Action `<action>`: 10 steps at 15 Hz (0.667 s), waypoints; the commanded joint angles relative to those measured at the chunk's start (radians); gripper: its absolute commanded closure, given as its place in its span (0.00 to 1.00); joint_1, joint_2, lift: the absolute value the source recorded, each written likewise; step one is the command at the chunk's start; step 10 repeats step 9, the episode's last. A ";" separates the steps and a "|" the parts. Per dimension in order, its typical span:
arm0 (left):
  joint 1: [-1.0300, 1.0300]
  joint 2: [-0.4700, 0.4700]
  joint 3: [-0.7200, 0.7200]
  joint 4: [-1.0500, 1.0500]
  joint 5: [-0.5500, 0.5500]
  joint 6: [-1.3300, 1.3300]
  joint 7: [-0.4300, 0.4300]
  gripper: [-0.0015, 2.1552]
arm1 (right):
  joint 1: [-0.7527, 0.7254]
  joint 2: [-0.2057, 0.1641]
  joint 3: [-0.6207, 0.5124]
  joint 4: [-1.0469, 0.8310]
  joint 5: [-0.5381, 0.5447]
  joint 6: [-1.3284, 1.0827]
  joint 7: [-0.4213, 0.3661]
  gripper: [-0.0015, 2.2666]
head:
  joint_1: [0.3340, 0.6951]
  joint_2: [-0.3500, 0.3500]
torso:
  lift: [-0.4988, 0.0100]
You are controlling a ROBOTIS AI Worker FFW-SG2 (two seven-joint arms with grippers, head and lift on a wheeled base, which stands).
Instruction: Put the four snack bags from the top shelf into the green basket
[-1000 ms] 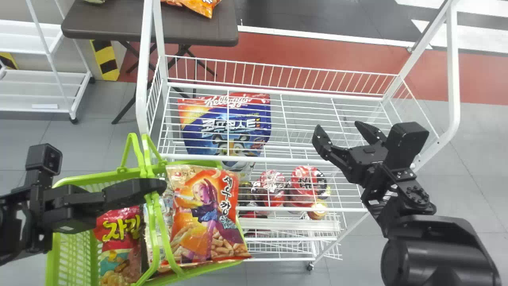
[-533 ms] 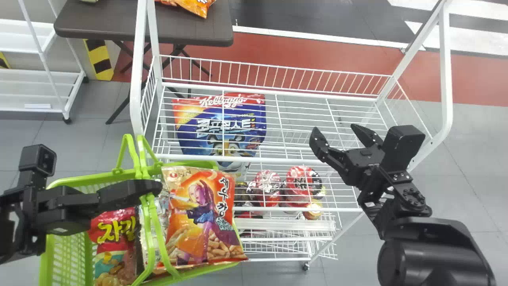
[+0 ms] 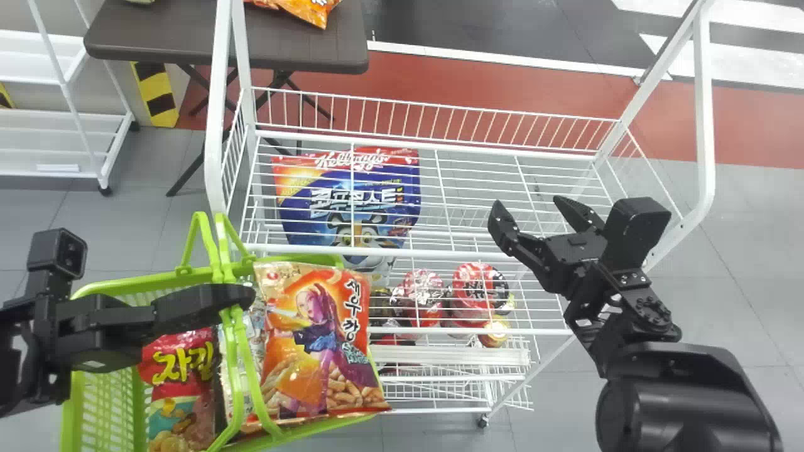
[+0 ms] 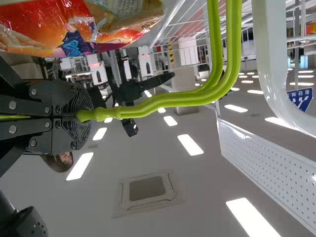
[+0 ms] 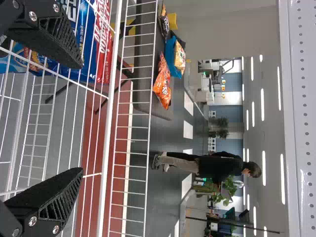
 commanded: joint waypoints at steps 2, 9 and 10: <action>0.001 0.000 0.003 0.000 0.001 0.000 -0.011 1.00 | -0.001 0.002 0.002 0.000 -0.001 0.002 -0.001 0.03 | 1.00 0.23 | 0.98; 0.003 0.000 0.004 0.000 0.001 0.000 -0.011 1.00 | 0.001 0.002 0.000 0.000 -0.006 0.002 -0.001 0.03 | 1.00 0.23 | 0.98; 0.003 0.000 0.004 0.000 0.001 0.000 -0.011 1.00 | 0.001 0.002 0.000 0.000 -0.006 0.002 -0.001 0.03 | 1.00 0.23 | 0.98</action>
